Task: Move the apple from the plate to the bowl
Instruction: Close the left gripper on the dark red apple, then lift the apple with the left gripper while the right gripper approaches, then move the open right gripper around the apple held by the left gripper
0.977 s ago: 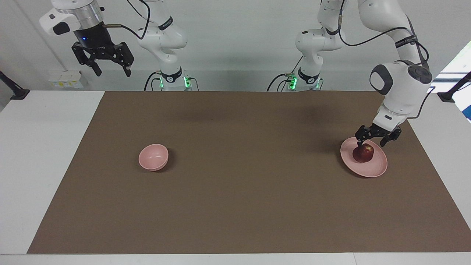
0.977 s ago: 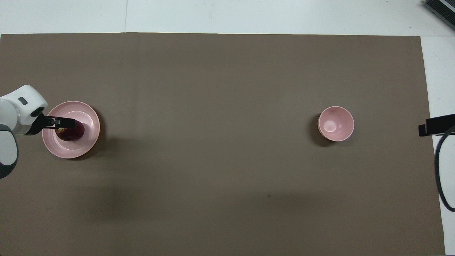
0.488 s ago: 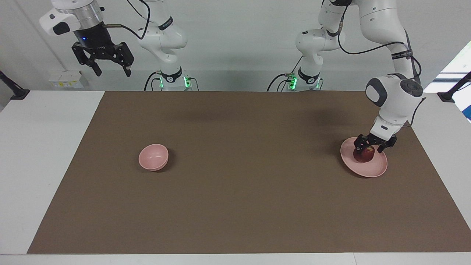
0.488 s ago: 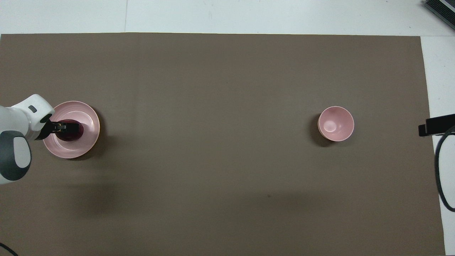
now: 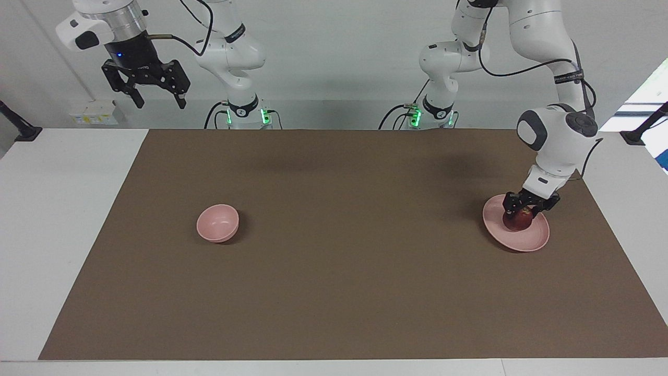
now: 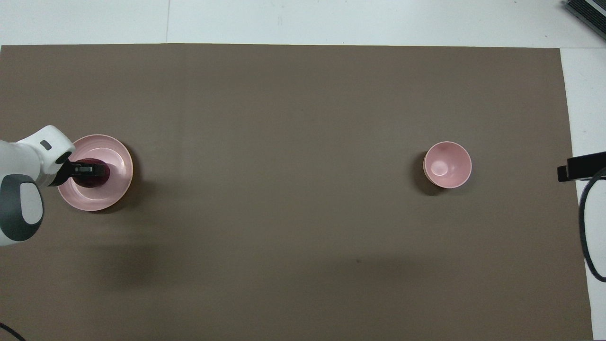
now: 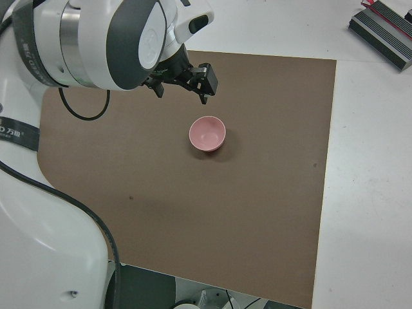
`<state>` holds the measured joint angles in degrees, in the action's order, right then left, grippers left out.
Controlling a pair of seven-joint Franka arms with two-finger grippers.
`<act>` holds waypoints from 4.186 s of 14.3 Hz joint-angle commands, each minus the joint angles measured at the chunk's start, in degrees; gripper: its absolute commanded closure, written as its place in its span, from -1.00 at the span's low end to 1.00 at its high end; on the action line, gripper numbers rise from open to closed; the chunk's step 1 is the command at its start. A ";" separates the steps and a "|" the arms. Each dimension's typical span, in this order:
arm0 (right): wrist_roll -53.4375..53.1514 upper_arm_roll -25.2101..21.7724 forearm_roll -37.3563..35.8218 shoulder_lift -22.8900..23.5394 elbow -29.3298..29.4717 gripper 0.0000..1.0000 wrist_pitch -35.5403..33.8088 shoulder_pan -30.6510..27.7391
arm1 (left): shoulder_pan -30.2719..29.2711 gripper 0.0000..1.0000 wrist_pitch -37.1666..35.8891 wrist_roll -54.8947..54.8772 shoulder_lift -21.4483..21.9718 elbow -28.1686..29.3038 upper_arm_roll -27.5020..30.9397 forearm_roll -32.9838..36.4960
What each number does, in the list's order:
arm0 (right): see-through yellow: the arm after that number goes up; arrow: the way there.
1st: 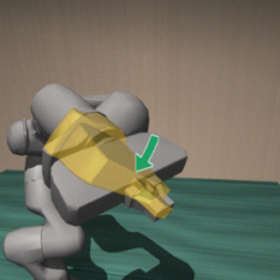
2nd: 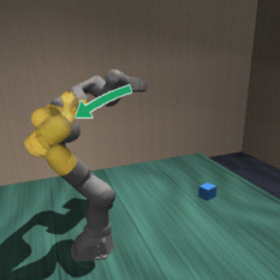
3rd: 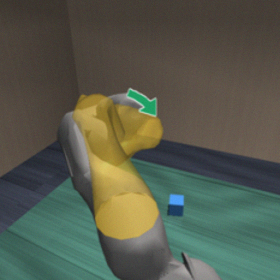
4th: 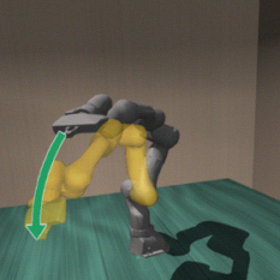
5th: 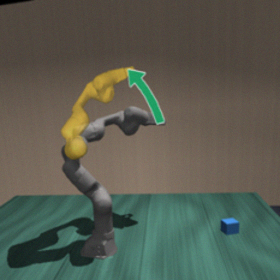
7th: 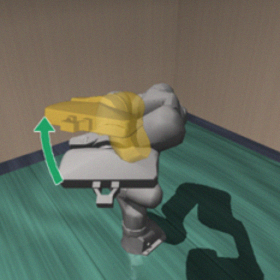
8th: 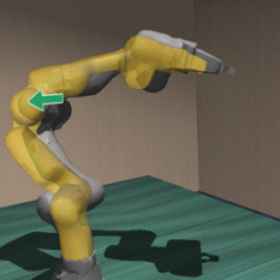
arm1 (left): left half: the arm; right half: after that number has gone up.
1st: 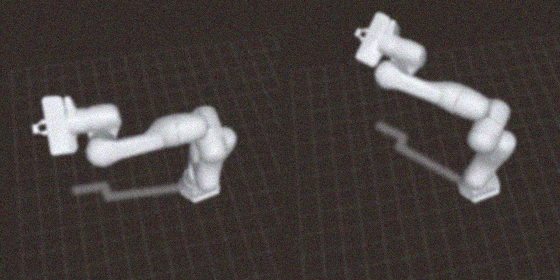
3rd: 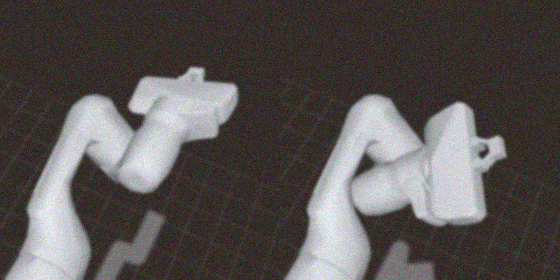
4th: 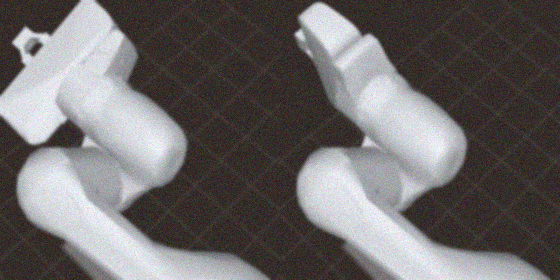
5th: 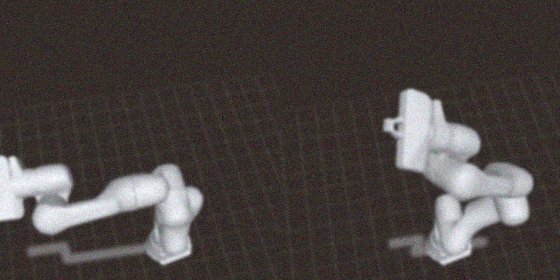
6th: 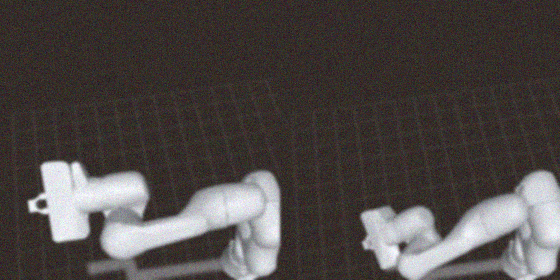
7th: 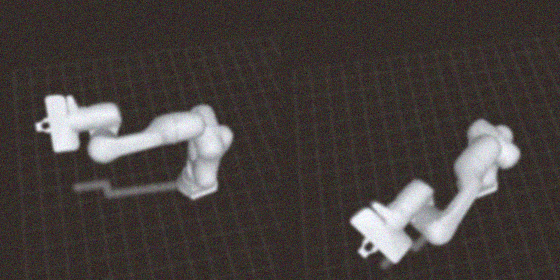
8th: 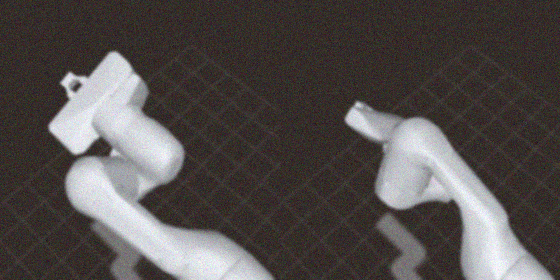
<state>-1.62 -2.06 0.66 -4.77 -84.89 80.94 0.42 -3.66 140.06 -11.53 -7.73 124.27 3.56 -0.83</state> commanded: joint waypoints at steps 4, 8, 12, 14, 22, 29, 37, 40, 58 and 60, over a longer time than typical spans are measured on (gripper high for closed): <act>0.12 0.13 0.30 -0.41 -0.10 -1.00 -0.43 -0.25 | 1.98 1.00 -10.13 0.37 10.44 0.45 -0.83 0.22; 0.12 0.13 0.30 -0.41 -0.02 -1.00 -0.43 -0.25 | 6.37 1.00 -17.54 5.90 15.55 -0.08 -1.54 -0.83; 0.04 0.13 0.30 -0.41 -0.10 -1.00 -0.69 -0.34 | 12.87 1.00 -17.72 10.38 16.61 -0.08 -1.62 -8.82; 0.39 -0.75 0.30 -1.03 0.07 -1.00 -1.66 -0.42 | 16.39 1.00 -17.63 13.63 16.61 -0.25 -1.80 -11.54; -1.71 0.04 0.48 -0.94 -0.98 -1.00 -1.23 0.63 | 23.44 1.00 -15.71 15.93 15.82 -2.63 -3.20 -30.88; -17.17 0.22 8.38 5.73 -4.50 -1.00 11.42 6.25 | 24.14 1.00 -7.02 15.84 15.73 -2.54 -7.94 -44.68; -39.22 0.22 23.12 11.89 -5.02 -1.00 15.65 10.21 | 25.46 1.00 1.61 17.95 15.64 -2.45 -12.70 -48.12; -47.31 0.22 30.95 13.03 -5.90 -1.00 15.65 10.91 | 25.90 1.00 2.49 19.96 15.64 -2.54 -13.57 -48.39; -62.72 0.30 56.36 11.73 -18.10 -1.00 20.29 14.52 | 25.99 1.00 6.98 25.60 14.77 -3.51 -17.18 -48.30; -62.80 0.22 59.00 9.35 -22.49 -1.00 24.60 15.65 | 25.99 1.00 7.07 25.60 14.76 -3.59 -17.18 -48.30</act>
<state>-64.36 -1.83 56.29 8.81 -100.70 101.18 14.97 21.41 145.97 13.41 7.58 121.73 -13.94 -48.36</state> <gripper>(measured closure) 0.000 0.291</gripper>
